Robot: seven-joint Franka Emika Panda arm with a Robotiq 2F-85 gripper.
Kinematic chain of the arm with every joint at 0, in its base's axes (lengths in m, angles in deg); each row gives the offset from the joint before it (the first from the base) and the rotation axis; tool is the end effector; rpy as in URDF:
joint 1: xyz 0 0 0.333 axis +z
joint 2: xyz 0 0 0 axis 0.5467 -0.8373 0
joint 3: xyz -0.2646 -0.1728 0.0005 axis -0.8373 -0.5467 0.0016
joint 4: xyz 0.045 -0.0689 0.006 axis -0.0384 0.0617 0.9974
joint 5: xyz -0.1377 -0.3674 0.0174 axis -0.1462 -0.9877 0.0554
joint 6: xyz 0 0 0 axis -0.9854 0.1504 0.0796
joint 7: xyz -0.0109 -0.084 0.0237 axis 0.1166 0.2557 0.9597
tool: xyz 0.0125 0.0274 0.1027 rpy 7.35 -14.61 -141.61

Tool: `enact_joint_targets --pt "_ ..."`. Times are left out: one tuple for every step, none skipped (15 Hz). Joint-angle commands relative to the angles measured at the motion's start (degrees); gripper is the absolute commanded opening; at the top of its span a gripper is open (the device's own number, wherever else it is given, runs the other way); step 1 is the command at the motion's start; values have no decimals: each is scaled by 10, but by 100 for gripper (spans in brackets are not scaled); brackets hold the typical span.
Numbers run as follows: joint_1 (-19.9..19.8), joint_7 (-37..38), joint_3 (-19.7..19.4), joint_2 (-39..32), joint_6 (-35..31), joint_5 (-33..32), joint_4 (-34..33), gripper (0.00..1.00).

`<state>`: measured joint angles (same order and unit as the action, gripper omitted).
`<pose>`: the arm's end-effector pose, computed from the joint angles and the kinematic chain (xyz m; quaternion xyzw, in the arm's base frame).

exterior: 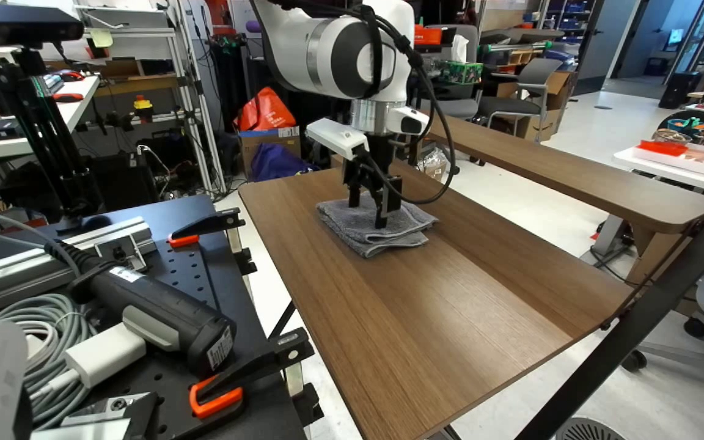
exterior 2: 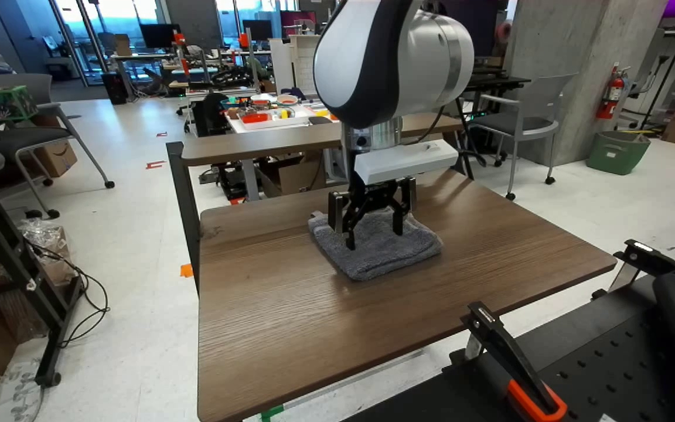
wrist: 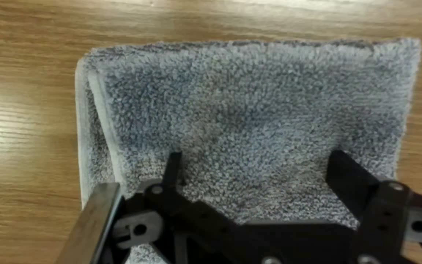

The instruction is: Slide the grey towel on the table to the right.

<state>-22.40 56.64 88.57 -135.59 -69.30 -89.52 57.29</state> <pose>0.6012 0.1455 0.0834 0.9983 0.0396 -0.0354 0.0222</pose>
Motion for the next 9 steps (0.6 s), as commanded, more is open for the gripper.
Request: enact_joint_targets --pt "-3 -17 -19 -30 39 13 -48 100" --pt "-9 -21 -22 -34 43 14 -52 100" --pt "-14 -22 -25 -34 45 17 -53 100" --pt "-17 -22 -28 -35 48 18 -55 100" --pt "-26 -24 -31 -34 45 22 -50 100" --pt "-33 -26 -32 -34 44 25 -49 100" --pt "-44 -29 -33 -31 39 31 -42 100" --pt "-54 -31 -35 -29 38 37 -38 100" --pt "-61 -27 -42 -27 32 40 -31 100"
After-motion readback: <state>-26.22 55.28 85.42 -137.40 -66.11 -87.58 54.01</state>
